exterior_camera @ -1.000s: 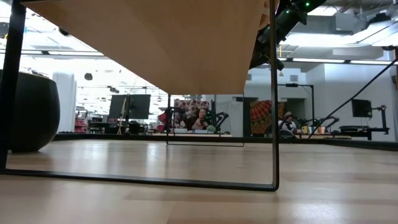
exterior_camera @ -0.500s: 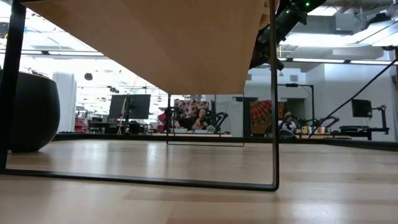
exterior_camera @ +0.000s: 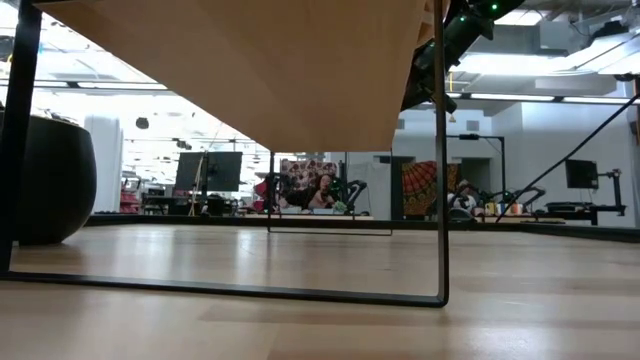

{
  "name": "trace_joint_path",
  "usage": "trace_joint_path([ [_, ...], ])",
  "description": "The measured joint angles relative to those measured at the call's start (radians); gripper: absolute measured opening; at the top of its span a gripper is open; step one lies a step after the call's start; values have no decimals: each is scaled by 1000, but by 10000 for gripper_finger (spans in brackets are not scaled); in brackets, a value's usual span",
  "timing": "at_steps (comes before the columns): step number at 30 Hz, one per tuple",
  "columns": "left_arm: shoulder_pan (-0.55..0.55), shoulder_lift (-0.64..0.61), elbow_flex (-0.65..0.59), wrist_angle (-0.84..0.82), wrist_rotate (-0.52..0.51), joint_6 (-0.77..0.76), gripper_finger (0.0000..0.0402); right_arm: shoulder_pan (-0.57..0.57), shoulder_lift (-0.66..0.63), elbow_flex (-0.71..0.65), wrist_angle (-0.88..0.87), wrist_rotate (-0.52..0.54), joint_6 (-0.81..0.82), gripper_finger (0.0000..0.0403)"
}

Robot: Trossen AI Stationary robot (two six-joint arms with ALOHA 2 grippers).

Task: Place coffee mugs
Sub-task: Put the blue mug on the shelf

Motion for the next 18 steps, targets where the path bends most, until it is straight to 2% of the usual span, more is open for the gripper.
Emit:
trace_joint_path([
  [6, 0, 18, -60, 99, 24, 2, 8, 0, 0, 0, 0, 0, 0, 25],
  [10, 0, 36, -93, 109, -2, 26, 8, 0, 0, 0, 0, 0, 0, 25],
  [18, 5, 75, -92, 151, -4, 65, 9, 0, 0, 0, 0, -1, 12, 25],
])
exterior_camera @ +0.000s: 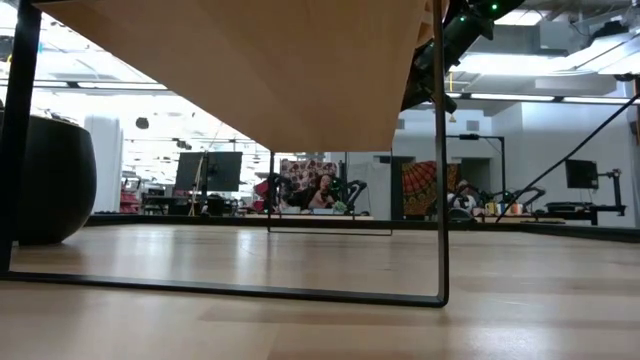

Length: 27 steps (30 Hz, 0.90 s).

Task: Place coffee mugs
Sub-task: Put the blue mug on the shelf

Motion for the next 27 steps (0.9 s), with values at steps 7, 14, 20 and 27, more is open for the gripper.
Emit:
trace_joint_path([
  [7, 0, 16, 0, 2, -3, 12, 18, 0, 0, 0, 0, 0, 4, 25],
  [14, 0, 16, 0, 20, -84, 50, 51, 0, 0, 0, 0, 0, 4, 25],
  [20, 6, 15, 1, 20, -95, 50, 65, 0, 0, 0, 0, 0, 4, 25],
  [27, 6, 15, 19, 2, -79, 27, 102, 0, 0, 0, 0, 0, 4, 25],
])
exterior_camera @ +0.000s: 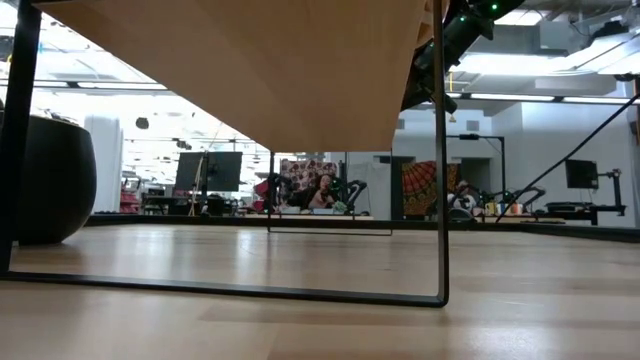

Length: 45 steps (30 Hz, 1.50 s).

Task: Place coffee mugs
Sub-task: Put the blue mug on the shelf, then put the black mug on the shelf

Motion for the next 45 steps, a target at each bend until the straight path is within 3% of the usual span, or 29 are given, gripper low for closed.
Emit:
trace_joint_path([
  [7, 0, 0, 153, -85, 6, -28, 166, 0, 0, 0, 0, 0, 0, 25],
  [12, 0, -11, 333, -337, 0, -160, 204, 0, 0, 0, 0, 0, 0, 25],
  [15, -4, -60, 339, -458, -24, -257, 216, 0, 0, 0, 0, 0, -5, 25],
  [19, -22, -170, 193, -497, -29, -357, 218, 0, 0, 0, 0, 0, -9, 25],
  [28, -166, -494, -346, -422, -71, -489, 219, 0, 0, 0, 0, 0, -27, 25],
  [35, -193, -460, -580, -354, 48, -471, 219, 0, 0, 0, 0, 0, -27, 25],
  [45, -193, -405, -662, -197, 94, -488, 219, 0, 0, 0, 0, 0, -28, 25],
])
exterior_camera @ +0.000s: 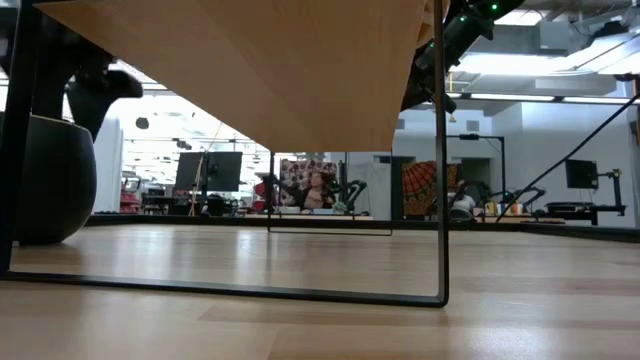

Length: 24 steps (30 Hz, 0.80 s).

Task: Place coffee mugs
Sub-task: Put the black mug on the shelf

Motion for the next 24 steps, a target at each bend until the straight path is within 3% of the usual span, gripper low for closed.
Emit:
trace_joint_path([
  [10, 0, 0, -108, 43, 19, -67, 210, 0, 0, 0, 0, 0, -7, 25],
  [13, 0, 0, -109, 40, 32, -49, 168, 0, 0, 0, 0, 0, -7, 25],
  [18, 1, 1, -91, 6, 37, -56, 31, 0, 0, 0, 0, 0, -9, 25],
  [24, 24, 0, 68, -177, 76, 8, 5, 0, 0, 0, 1, 0, -9, 25],
])
